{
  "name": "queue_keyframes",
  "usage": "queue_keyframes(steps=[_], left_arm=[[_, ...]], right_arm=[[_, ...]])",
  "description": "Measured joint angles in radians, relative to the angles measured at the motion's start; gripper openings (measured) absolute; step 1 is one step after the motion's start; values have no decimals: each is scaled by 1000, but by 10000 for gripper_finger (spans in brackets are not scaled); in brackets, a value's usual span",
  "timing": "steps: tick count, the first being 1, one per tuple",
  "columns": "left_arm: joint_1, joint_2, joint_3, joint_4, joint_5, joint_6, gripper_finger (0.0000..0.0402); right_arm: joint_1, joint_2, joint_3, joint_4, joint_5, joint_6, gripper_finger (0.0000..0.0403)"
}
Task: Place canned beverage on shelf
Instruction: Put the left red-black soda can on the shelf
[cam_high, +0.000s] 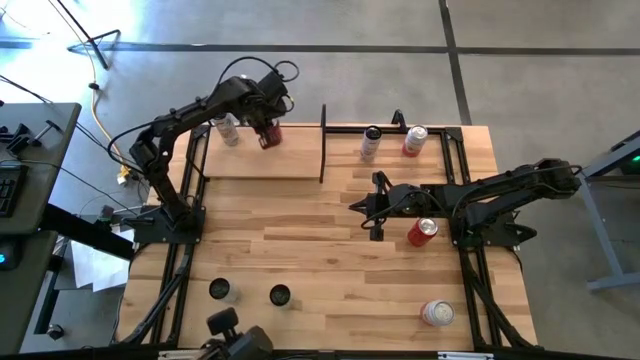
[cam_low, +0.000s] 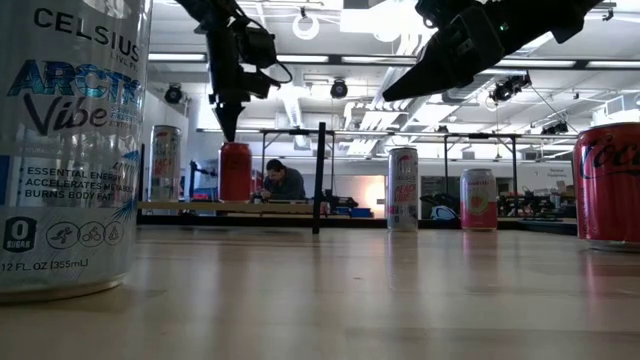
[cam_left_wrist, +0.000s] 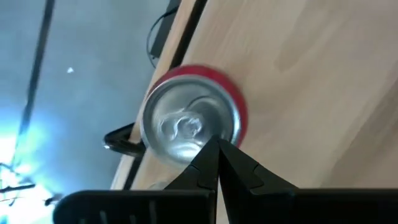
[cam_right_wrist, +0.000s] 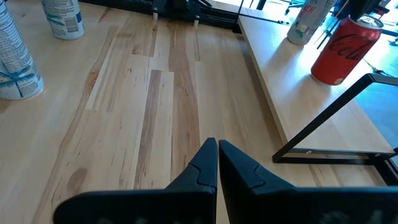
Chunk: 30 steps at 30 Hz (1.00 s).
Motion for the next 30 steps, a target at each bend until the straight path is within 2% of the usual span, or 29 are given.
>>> queue_keyframes(steps=[13, 15, 20, 25, 30], left_arm=[[28, -45, 0, 40, -15, -45, 0], [28, -67, 0, 56, 18, -46, 0], [-22, -95, 0, 62, 176, -26, 0], [-90, -41, 1, 101, 172, -19, 0], [-94, 29, 1, 127, 127, -59, 0]], right_arm=[[0, 0, 0, 0, 0, 0, 0], [0, 0, 0, 0, 0, 0, 0], [0, 0, 0, 7, 0, 0, 0], [0, 0, 0, 27, -1, -2, 0], [0, 0, 0, 22, -9, 2, 0]])
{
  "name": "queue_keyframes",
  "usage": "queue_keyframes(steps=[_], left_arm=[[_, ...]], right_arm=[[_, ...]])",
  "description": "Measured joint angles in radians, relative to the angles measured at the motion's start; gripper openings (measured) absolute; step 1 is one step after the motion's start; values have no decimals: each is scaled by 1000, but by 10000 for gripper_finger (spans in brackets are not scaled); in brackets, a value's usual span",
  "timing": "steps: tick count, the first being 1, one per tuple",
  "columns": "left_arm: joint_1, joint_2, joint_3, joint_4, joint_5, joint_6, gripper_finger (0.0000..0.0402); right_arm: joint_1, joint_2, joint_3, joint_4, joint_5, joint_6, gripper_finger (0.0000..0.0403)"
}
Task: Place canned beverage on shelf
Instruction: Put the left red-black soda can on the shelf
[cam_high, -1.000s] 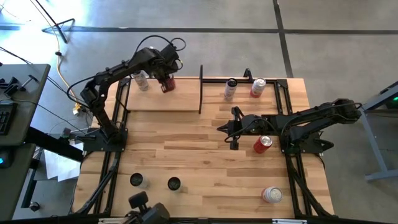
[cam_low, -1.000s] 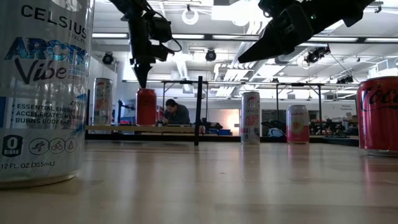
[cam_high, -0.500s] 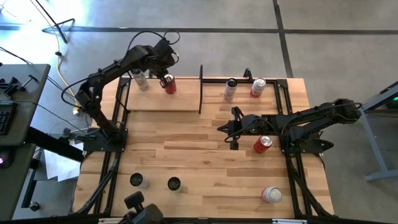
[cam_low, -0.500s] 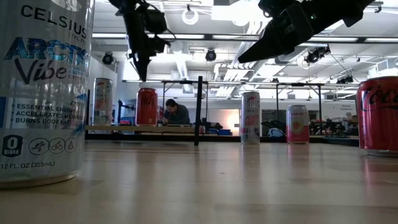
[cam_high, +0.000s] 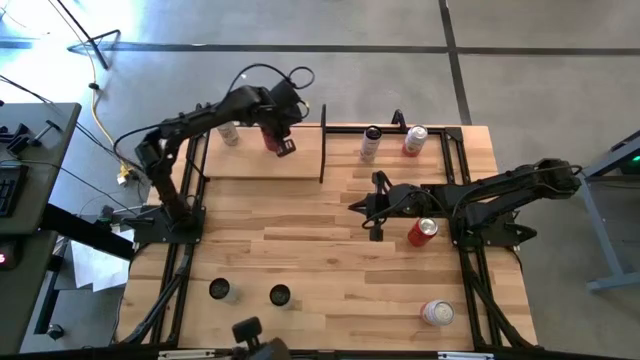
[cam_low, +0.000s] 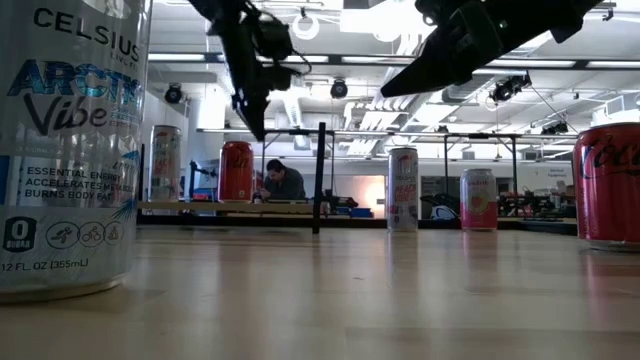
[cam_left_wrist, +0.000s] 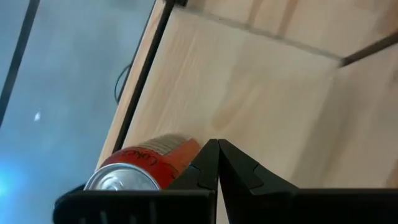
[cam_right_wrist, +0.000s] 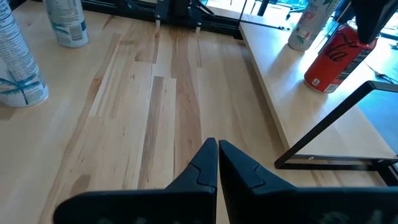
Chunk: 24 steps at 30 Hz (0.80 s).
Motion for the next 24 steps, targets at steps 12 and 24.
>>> queue_keyframes(steps=[12, 24], left_arm=[[82, 84, 0, 104, -100, -97, 0], [106, 85, 0, 102, -220, -159, 0]], right_arm=[[0, 0, 0, -9, 0, -2, 0], [0, 0, 0, -15, 1, -2, 0]])
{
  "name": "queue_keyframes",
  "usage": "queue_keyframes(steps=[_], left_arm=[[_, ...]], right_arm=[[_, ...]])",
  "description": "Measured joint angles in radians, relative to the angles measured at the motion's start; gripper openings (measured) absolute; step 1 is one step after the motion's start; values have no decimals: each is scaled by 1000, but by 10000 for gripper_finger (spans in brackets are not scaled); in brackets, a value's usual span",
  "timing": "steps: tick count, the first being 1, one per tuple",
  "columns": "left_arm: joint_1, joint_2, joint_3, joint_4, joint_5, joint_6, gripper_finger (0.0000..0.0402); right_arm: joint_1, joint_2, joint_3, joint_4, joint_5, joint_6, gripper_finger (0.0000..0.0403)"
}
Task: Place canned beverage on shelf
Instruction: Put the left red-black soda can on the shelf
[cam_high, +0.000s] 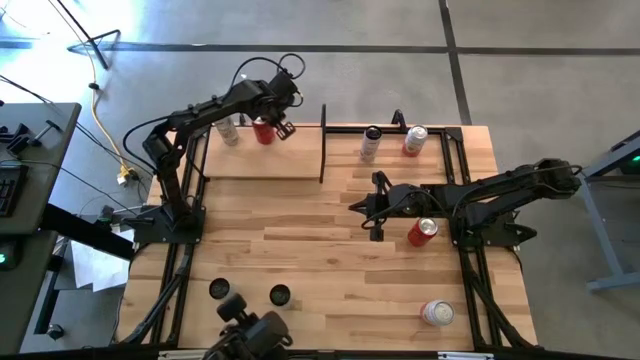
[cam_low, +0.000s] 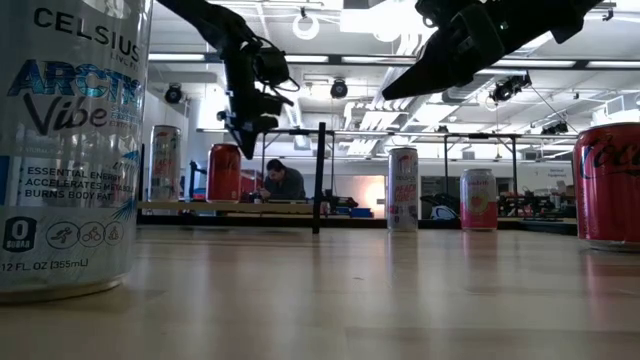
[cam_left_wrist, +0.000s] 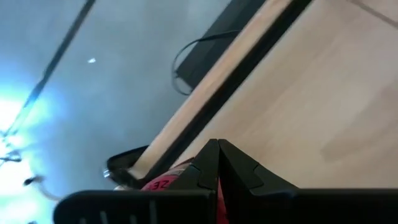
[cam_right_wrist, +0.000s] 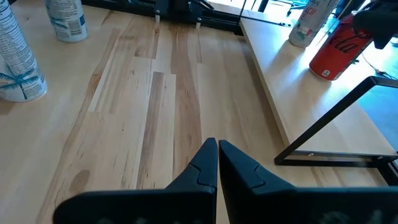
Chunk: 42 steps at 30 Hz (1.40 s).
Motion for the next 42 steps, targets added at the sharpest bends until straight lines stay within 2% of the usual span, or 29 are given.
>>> queue_keyframes(steps=[4, 15, 20, 28, 33, 38, 42], left_arm=[[7, 0, 0, -11, -34, -8, 0], [41, -2, 0, -50, -38, -30, 0], [29, -43, -1, -37, -38, -18, 0], [-14, -103, 0, -42, 80, 35, 0], [-27, -81, -57, -46, 95, 30, 0], [-23, -80, -134, -30, 34, 57, 0], [-5, -80, -152, -10, 27, 50, 0]], right_arm=[[0, 0, 0, 0, 0, 0, 0], [0, 0, 0, -2, 0, 0, 0], [0, 0, 0, -2, 0, 0, 0], [0, 0, 0, -3, 0, 0, 0], [0, 0, 0, -3, 0, 3, 0], [0, 0, 0, -3, -7, 1, 0], [0, 0, 0, -3, -7, 0, 0]])
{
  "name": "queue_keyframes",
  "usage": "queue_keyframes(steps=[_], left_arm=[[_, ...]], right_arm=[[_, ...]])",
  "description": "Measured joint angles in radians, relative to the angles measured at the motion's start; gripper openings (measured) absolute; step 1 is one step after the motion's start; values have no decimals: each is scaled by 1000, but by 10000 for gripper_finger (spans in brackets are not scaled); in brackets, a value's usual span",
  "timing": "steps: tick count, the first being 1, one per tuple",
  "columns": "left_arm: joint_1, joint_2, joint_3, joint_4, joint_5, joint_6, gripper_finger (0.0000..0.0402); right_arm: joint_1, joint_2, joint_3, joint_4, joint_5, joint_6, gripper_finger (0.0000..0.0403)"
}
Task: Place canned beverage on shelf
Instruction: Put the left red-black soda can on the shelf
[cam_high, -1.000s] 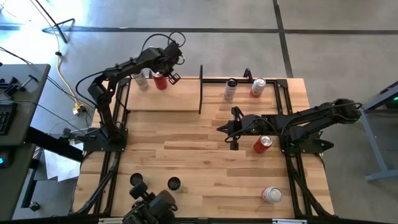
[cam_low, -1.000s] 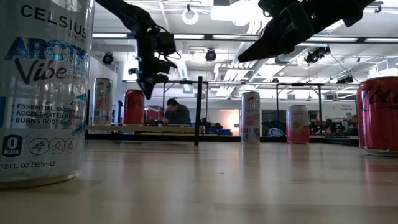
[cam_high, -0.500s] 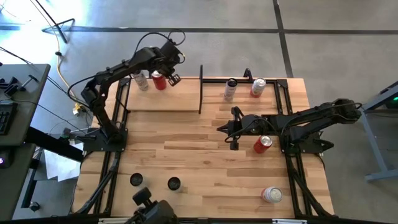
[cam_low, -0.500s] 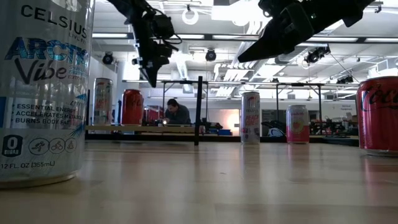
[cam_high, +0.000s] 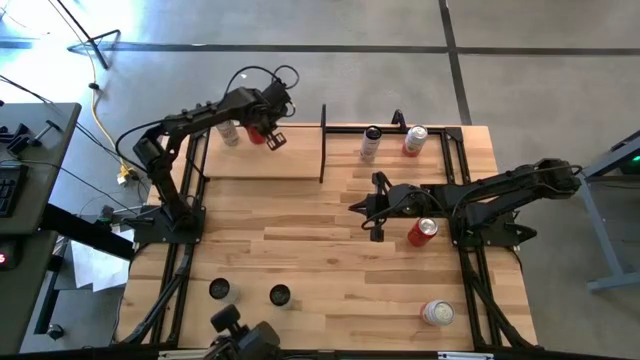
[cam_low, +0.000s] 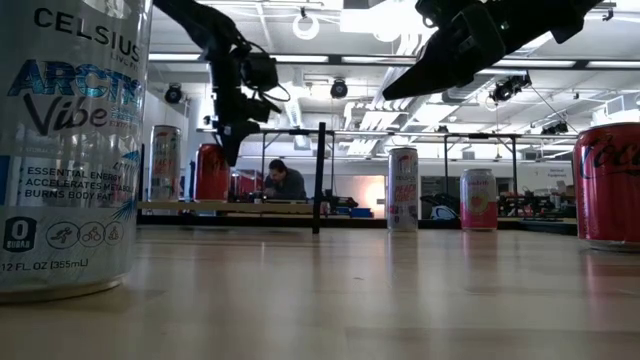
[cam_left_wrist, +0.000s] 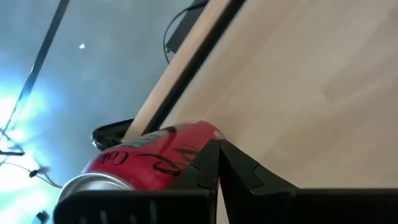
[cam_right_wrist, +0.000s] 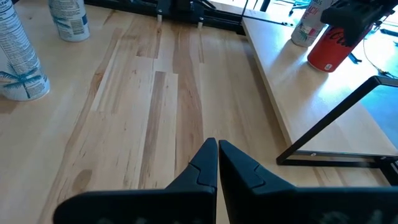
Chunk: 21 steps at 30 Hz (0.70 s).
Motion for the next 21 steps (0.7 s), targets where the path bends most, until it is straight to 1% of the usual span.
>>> queue_keyframes(steps=[10, 16, 21], left_arm=[[-8, 0, -4, 106, -6, -72, 0], [6, 0, -4, 82, -77, -92, 0], [18, 0, -6, 47, -81, -104, 0]], right_arm=[[0, 0, 0, 1, 0, 0, 0], [0, 0, 0, 1, 0, 0, 0], [0, 0, 0, 1, 0, 0, 0]])
